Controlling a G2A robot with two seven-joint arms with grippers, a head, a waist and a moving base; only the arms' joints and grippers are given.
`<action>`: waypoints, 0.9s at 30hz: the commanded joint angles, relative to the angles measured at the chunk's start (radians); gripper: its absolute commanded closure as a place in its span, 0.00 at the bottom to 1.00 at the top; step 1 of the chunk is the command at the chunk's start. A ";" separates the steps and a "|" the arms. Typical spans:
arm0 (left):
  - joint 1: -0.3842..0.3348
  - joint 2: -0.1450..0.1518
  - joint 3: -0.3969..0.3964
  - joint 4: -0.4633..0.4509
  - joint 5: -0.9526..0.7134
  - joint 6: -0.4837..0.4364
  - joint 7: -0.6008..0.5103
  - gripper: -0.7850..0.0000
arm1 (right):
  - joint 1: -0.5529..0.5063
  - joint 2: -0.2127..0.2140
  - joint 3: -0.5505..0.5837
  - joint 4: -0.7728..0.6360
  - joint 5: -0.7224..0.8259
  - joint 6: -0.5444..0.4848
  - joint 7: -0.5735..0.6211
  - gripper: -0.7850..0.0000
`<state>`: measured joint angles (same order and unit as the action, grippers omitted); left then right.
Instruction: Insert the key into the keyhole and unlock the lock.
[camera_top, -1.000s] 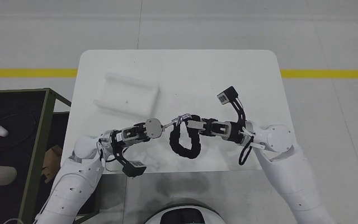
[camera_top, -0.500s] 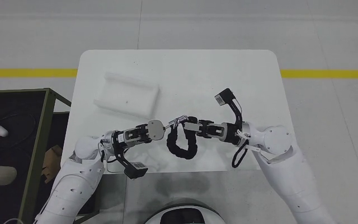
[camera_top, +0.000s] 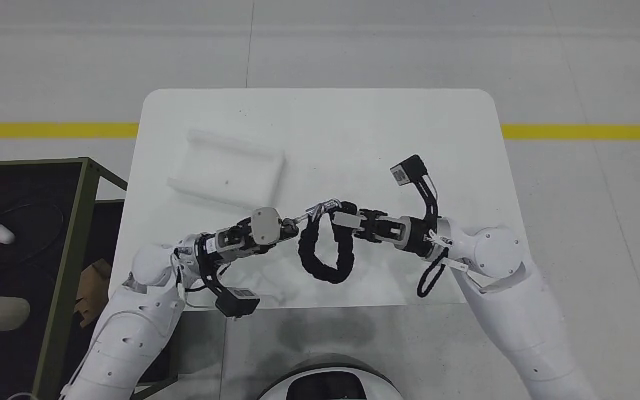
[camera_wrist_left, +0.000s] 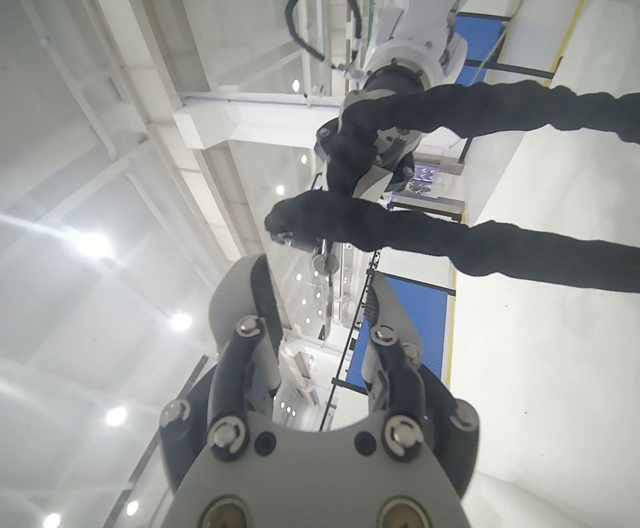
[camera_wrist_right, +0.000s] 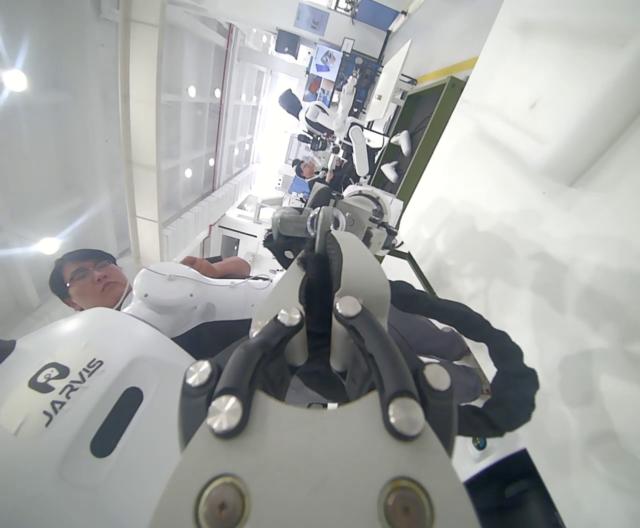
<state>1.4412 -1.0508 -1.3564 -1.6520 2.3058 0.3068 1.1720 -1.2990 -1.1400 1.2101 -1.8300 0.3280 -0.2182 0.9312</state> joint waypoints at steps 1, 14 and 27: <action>0.004 -0.001 -0.007 0.023 -0.075 -0.040 -0.009 0.00 | -0.004 0.001 0.014 0.003 0.010 -0.010 -0.016 1.00; -0.004 -0.002 -0.010 0.087 -0.294 -0.309 -0.104 0.00 | -0.021 0.003 0.023 -0.010 0.009 0.003 -0.060 1.00; -0.041 0.031 -0.111 0.108 -0.903 -1.318 -0.379 0.00 | -0.036 0.006 0.034 -0.050 -0.035 0.012 -0.089 1.00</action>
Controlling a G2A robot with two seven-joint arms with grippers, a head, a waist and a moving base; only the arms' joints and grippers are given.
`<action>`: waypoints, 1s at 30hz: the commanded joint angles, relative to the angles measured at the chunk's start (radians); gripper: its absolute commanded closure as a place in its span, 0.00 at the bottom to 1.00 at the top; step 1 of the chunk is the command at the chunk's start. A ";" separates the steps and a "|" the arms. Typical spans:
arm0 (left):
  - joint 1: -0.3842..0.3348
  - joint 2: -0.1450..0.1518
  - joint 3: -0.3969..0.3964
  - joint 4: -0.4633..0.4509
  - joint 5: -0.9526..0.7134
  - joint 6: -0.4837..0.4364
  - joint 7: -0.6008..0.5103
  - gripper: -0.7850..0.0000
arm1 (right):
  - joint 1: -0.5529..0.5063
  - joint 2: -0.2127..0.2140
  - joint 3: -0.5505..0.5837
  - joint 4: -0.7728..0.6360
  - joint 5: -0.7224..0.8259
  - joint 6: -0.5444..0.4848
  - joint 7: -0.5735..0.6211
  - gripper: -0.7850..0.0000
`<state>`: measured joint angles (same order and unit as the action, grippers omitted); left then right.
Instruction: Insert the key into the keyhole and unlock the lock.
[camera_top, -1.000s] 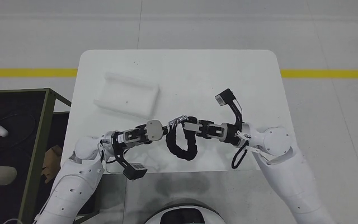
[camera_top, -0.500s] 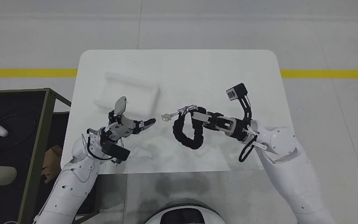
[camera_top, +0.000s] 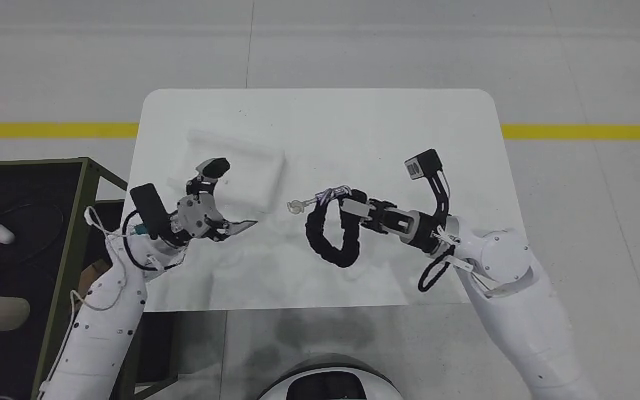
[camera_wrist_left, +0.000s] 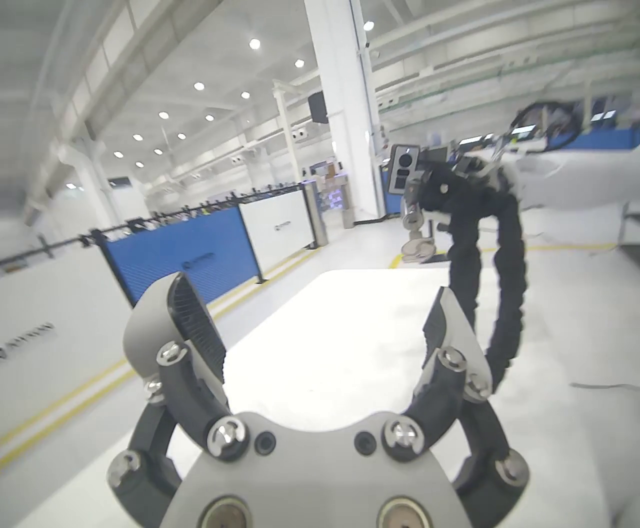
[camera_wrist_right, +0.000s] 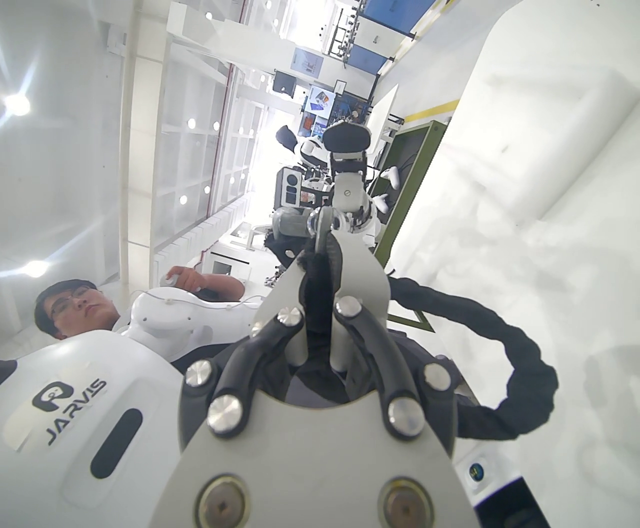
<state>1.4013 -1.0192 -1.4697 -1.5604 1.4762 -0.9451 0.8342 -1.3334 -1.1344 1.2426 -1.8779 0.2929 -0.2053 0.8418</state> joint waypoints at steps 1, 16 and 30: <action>-0.001 -0.002 0.021 0.023 -0.144 -0.067 -0.078 0.00 | -0.004 0.001 -0.002 -0.004 0.002 0.003 0.012 1.00; -0.001 0.010 0.188 0.118 -0.681 -0.067 -0.444 0.00 | -0.007 0.001 -0.014 -0.022 0.000 0.022 -0.001 1.00; -0.124 0.093 0.209 0.138 -2.526 0.463 -1.817 0.00 | -0.006 -0.003 -0.035 -0.026 -0.021 0.019 -0.011 1.00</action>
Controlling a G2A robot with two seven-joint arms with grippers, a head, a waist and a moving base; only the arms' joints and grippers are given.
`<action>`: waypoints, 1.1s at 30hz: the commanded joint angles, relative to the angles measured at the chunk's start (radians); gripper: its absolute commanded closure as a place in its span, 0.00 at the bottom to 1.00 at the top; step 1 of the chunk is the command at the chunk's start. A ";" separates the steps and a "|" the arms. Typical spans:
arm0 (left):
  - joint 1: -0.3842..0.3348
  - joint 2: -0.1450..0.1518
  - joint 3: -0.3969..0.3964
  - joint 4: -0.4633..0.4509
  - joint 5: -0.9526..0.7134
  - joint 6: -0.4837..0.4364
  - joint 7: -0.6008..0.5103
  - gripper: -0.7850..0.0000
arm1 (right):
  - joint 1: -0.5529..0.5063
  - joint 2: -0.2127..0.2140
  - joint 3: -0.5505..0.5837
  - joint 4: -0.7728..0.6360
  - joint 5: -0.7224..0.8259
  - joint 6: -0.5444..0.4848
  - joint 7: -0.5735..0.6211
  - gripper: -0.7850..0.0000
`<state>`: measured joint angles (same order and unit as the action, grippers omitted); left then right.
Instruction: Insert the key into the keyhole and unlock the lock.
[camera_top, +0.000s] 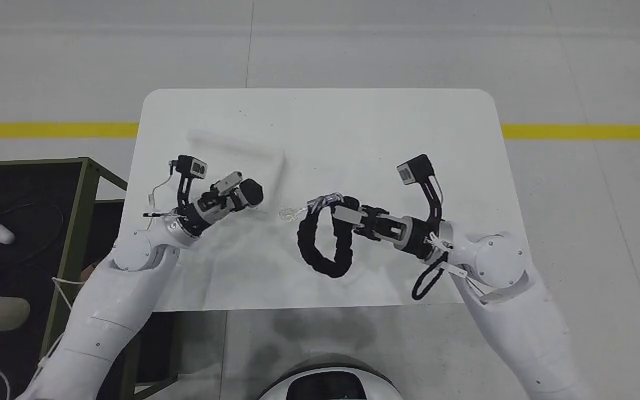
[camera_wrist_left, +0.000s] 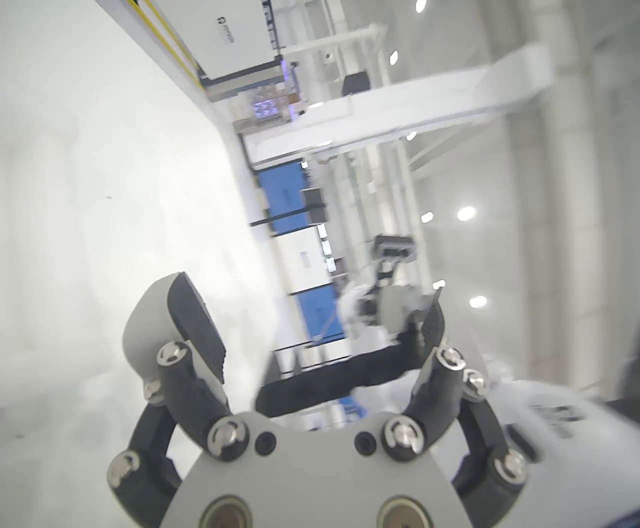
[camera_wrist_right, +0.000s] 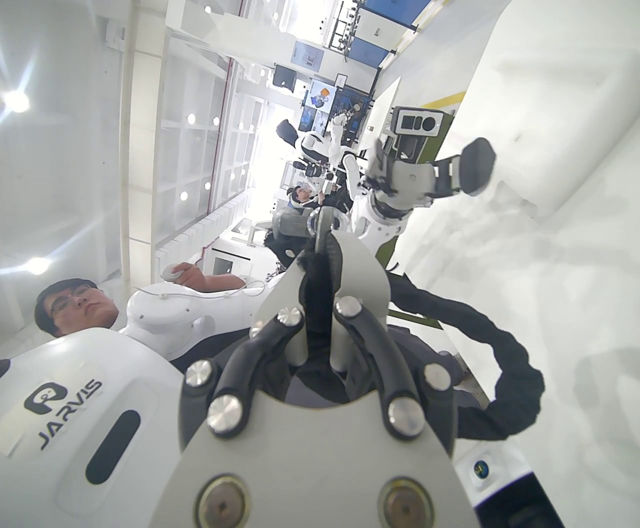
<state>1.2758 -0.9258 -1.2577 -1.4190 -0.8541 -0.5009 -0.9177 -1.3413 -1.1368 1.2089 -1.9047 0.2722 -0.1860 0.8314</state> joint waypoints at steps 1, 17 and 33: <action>0.006 -0.002 -0.003 -0.011 -0.210 0.035 -0.093 0.00 | 0.003 -0.001 -0.005 0.003 -0.002 0.000 0.000 1.00; 0.047 -0.037 0.033 -0.086 -0.157 -0.041 -0.303 0.13 | 0.032 -0.012 -0.046 0.029 -0.004 0.003 -0.007 1.00; 0.051 -0.063 0.033 -0.095 -0.096 -0.040 -0.316 1.00 | 0.026 -0.013 -0.059 0.018 -0.036 0.016 0.000 1.00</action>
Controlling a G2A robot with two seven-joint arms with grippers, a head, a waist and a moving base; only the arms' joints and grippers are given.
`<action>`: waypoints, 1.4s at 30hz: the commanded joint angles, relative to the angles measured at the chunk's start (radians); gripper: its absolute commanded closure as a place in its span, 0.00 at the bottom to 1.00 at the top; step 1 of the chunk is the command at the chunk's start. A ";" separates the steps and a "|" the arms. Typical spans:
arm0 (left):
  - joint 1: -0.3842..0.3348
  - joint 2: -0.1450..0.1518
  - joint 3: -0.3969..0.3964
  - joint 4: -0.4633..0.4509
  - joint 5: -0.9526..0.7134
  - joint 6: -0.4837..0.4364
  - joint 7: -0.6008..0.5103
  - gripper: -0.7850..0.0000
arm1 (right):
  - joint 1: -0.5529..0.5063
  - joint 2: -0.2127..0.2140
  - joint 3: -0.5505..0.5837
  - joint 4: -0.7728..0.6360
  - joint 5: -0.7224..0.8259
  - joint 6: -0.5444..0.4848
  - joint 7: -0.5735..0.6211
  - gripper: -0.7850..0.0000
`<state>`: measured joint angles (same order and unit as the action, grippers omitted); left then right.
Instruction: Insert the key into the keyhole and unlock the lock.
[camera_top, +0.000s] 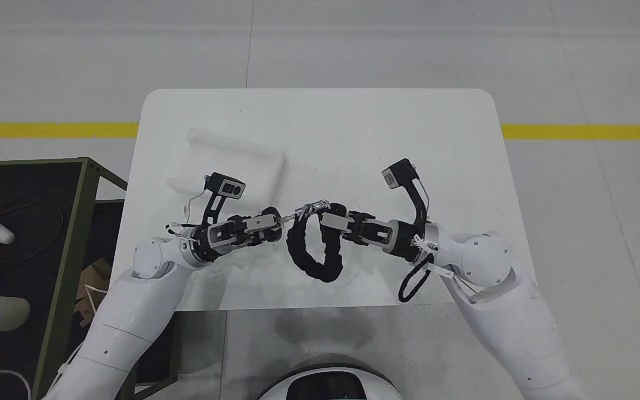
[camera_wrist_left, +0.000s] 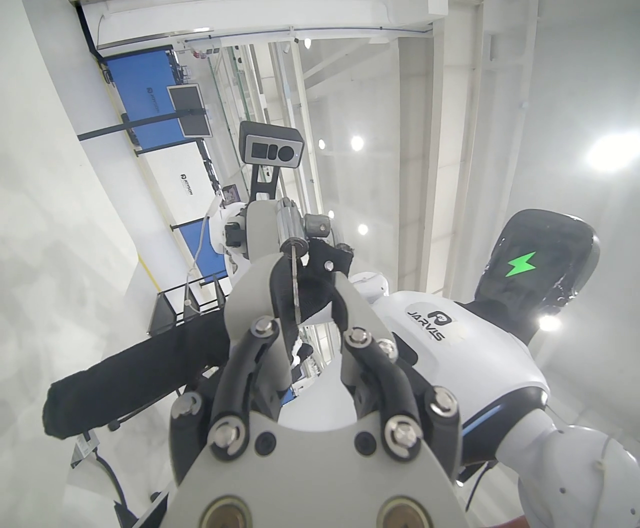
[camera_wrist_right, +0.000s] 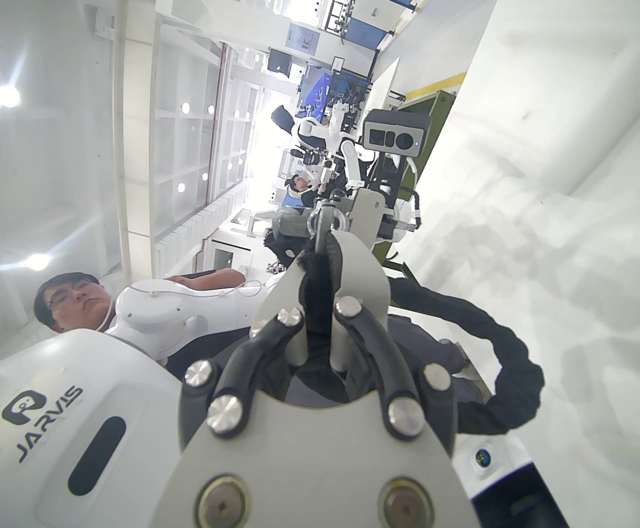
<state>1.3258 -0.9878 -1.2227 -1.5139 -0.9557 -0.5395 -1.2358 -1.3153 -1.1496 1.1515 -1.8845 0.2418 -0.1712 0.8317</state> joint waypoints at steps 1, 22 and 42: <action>0.002 -0.002 -0.004 -0.001 0.012 -0.005 0.008 1.00 | -0.001 0.000 -0.003 -0.006 -0.012 0.003 0.001 1.00; 0.027 -0.010 -0.030 -0.063 0.087 -0.087 0.042 1.00 | -0.022 0.003 0.007 -0.028 -0.029 0.018 -0.020 1.00; 0.099 -0.038 -0.137 -0.238 1.064 -0.473 0.665 1.00 | -0.018 0.007 0.016 -0.037 -0.042 0.030 -0.034 1.00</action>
<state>1.4182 -1.0227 -1.3568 -1.7453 0.0497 -1.0122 -0.6150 -1.3335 -1.1430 1.1680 -1.9230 0.1998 -0.1406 0.7974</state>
